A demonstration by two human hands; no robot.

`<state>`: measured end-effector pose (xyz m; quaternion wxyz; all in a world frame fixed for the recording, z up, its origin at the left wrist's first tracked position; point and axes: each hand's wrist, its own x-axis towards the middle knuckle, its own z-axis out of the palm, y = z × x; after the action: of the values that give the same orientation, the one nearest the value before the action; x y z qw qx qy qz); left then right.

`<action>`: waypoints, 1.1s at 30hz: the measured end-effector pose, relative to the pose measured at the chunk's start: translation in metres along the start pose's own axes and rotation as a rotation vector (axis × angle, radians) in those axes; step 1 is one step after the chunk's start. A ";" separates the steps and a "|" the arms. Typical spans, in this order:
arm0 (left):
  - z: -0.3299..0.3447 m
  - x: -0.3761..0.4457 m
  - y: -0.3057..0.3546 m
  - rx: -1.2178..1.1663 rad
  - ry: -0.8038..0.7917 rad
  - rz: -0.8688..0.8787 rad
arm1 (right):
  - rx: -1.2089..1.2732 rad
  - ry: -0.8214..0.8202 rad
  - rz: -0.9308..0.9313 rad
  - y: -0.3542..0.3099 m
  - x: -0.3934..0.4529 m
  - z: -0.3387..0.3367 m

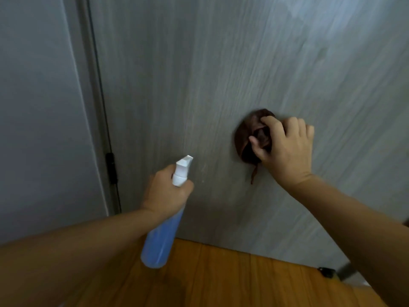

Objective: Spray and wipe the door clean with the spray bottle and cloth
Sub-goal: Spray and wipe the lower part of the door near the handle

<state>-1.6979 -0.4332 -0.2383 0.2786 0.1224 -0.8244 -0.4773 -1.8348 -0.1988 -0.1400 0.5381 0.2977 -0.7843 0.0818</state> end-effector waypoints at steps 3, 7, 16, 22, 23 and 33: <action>0.001 -0.006 -0.011 -0.021 -0.096 0.117 | 0.072 0.003 0.228 0.002 -0.028 -0.002; 0.011 -0.021 -0.020 -0.067 -0.190 0.239 | 0.107 0.019 0.554 -0.014 -0.073 0.000; 0.003 -0.023 -0.036 -0.153 -0.073 0.222 | 0.315 0.245 1.555 -0.062 -0.119 0.028; -0.015 -0.017 -0.047 -0.155 0.085 0.173 | 0.450 0.161 1.436 -0.176 -0.099 0.065; -0.017 -0.017 -0.049 -0.146 0.111 0.157 | 0.476 0.115 1.410 -0.195 -0.102 0.070; -0.037 -0.023 -0.059 -0.125 0.125 0.203 | 0.681 0.180 1.341 -0.199 -0.094 0.057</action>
<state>-1.6610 -0.4795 -0.2822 0.3836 0.0503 -0.7821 -0.4885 -1.7466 -0.3492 -0.2856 0.3133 -0.1010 -0.6819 0.6532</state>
